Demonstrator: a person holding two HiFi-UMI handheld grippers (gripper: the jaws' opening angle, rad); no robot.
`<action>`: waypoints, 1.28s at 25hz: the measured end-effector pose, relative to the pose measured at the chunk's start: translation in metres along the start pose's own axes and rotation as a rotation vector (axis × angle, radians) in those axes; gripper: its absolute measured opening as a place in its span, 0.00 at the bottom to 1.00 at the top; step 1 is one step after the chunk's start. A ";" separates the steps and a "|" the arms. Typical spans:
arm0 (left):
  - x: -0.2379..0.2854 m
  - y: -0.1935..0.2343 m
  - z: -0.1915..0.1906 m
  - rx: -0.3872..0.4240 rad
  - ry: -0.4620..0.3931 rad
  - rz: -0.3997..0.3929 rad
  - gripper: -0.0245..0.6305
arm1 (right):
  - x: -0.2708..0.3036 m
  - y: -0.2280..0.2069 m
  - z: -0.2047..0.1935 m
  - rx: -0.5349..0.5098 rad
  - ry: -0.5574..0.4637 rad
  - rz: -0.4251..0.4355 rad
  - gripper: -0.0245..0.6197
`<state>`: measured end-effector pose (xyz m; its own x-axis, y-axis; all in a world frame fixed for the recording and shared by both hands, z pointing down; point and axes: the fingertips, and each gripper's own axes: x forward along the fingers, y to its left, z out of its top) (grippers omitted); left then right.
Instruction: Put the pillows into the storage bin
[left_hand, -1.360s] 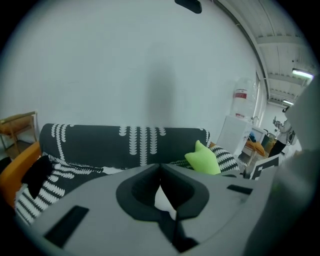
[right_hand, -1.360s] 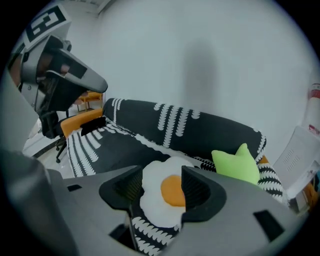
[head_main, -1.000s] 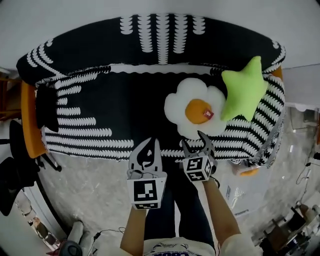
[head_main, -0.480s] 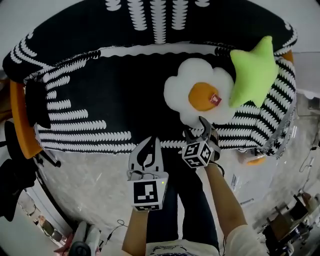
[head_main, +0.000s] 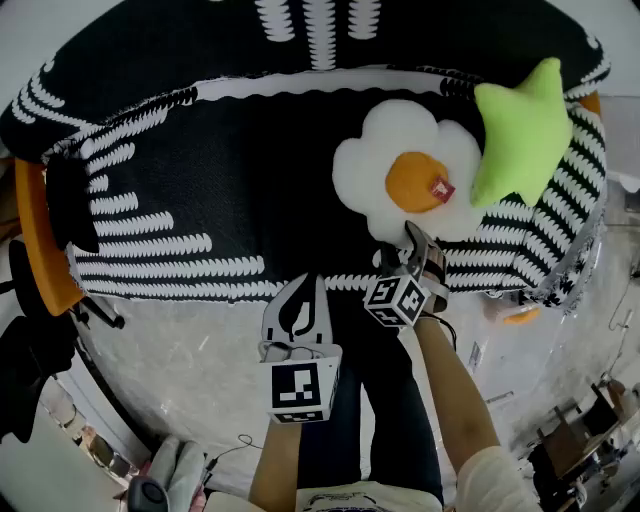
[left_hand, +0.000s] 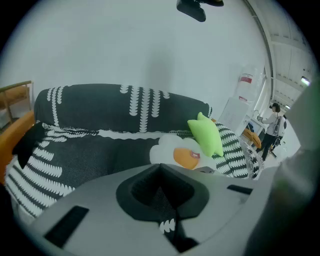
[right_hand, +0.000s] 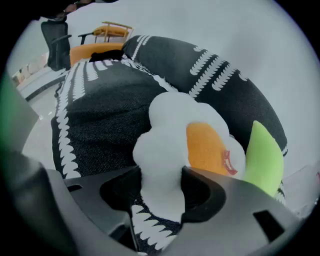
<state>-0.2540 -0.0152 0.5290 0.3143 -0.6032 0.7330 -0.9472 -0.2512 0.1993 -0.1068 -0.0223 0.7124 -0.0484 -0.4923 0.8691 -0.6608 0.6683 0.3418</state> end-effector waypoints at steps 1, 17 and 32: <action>0.000 0.004 -0.001 0.000 0.000 0.001 0.06 | 0.002 0.002 0.003 0.018 -0.002 0.007 0.42; -0.038 0.001 0.046 0.015 -0.070 0.015 0.06 | -0.082 -0.051 0.061 0.528 -0.161 0.112 0.24; -0.117 -0.051 0.140 0.128 -0.196 -0.033 0.06 | -0.276 -0.108 0.108 1.040 -0.436 0.185 0.21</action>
<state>-0.2338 -0.0374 0.3418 0.3632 -0.7254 0.5847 -0.9243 -0.3595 0.1282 -0.1032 -0.0194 0.3971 -0.3310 -0.7220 0.6076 -0.9068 0.0652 -0.4165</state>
